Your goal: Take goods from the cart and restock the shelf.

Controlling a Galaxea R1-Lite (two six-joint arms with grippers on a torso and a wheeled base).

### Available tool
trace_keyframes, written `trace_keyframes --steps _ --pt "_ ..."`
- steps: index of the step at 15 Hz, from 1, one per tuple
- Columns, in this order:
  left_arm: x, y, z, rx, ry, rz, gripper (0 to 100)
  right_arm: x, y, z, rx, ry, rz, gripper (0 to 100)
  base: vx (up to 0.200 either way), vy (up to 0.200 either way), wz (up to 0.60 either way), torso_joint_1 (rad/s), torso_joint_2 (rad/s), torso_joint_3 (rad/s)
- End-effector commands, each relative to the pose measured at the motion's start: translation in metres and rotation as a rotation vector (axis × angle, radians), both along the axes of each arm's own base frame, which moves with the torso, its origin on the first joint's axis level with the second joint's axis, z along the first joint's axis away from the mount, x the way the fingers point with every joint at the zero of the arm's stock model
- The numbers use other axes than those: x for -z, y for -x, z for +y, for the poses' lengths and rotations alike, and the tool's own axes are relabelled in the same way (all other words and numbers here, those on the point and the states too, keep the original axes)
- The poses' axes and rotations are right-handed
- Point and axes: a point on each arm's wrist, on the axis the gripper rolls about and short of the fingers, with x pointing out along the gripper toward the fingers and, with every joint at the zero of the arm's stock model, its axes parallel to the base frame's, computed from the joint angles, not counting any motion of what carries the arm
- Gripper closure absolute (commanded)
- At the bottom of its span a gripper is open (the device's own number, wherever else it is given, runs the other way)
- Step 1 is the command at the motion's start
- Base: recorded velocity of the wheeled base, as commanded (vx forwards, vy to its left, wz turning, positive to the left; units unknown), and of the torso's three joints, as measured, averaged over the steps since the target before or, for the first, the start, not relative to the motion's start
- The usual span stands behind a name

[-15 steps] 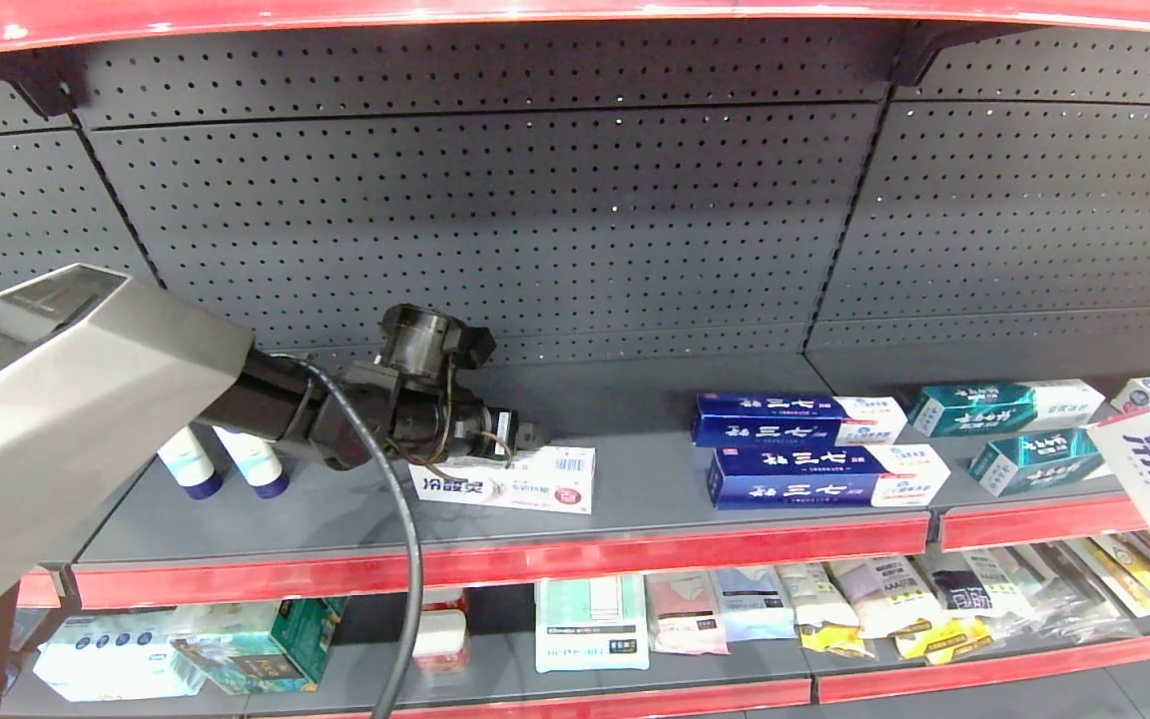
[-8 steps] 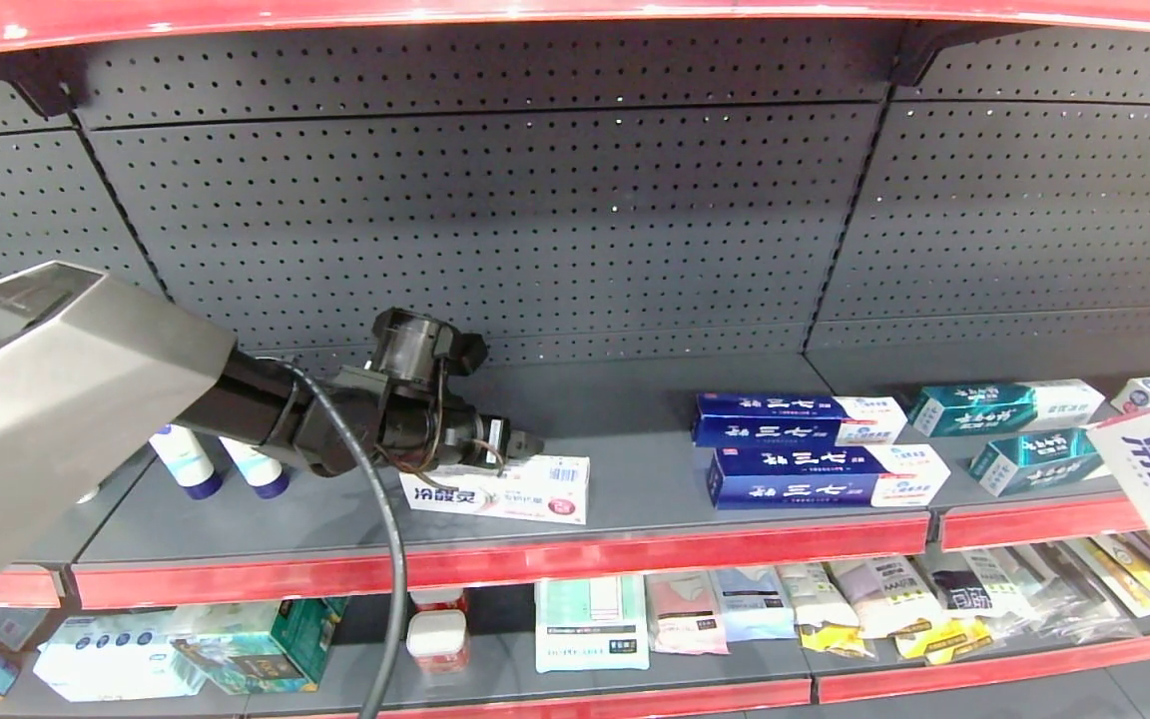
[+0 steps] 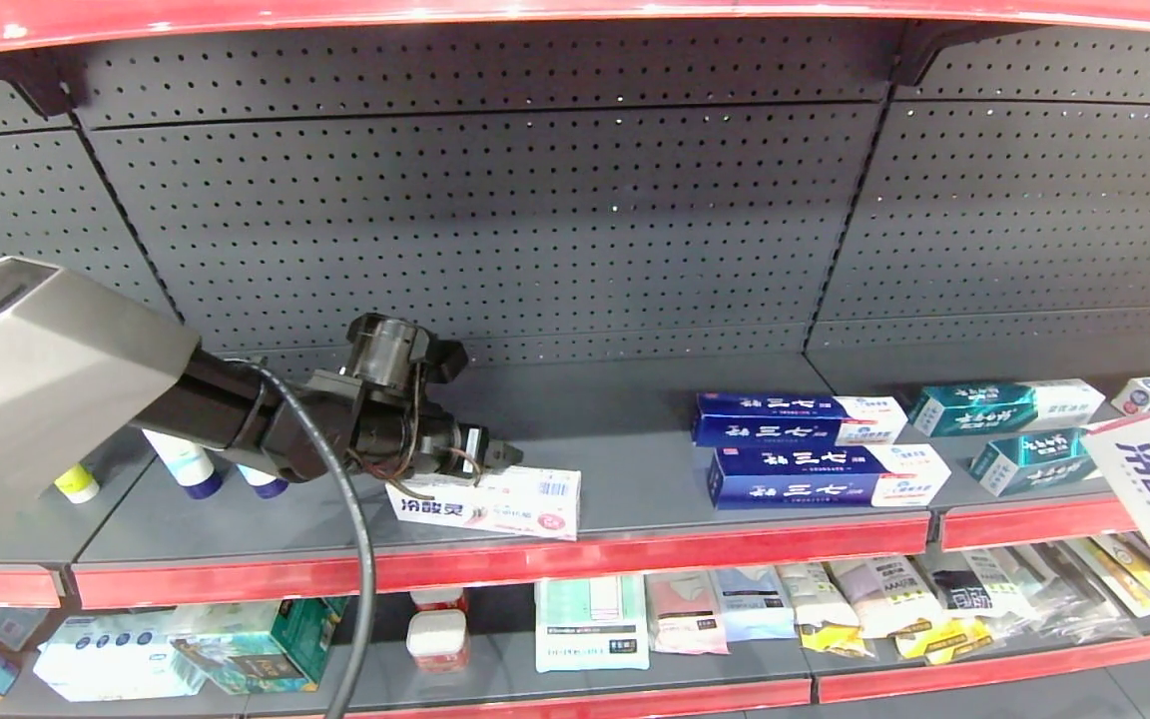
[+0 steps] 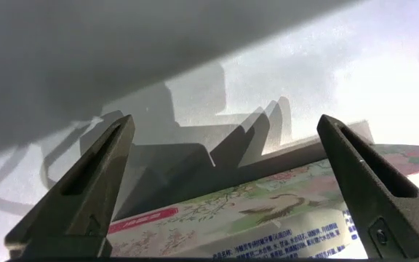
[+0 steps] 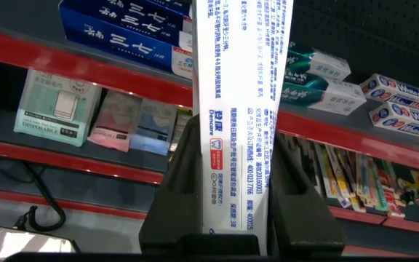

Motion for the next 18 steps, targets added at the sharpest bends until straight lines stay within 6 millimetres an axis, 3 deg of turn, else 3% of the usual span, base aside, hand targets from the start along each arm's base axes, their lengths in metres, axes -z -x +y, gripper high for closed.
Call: trace_keyframes --steps 1,9,18 --pt "-0.004 0.003 0.001 0.000 0.003 -0.009 0 -0.001 0.000 0.000 -0.001 -0.001 -0.004 100 0.000 0.000 0.00 0.000 0.00 0.000" --pt "-0.006 0.016 0.006 0.001 -0.001 0.011 0 0.000 0.001 0.000 -0.003 -0.001 -0.010 100 0.000 0.000 0.00 0.000 0.00 0.000" --pt "-0.006 0.012 0.004 0.007 0.005 0.002 0 0.001 0.001 0.000 -0.001 -0.002 -0.005 100 0.000 0.000 0.00 0.000 0.00 0.000"
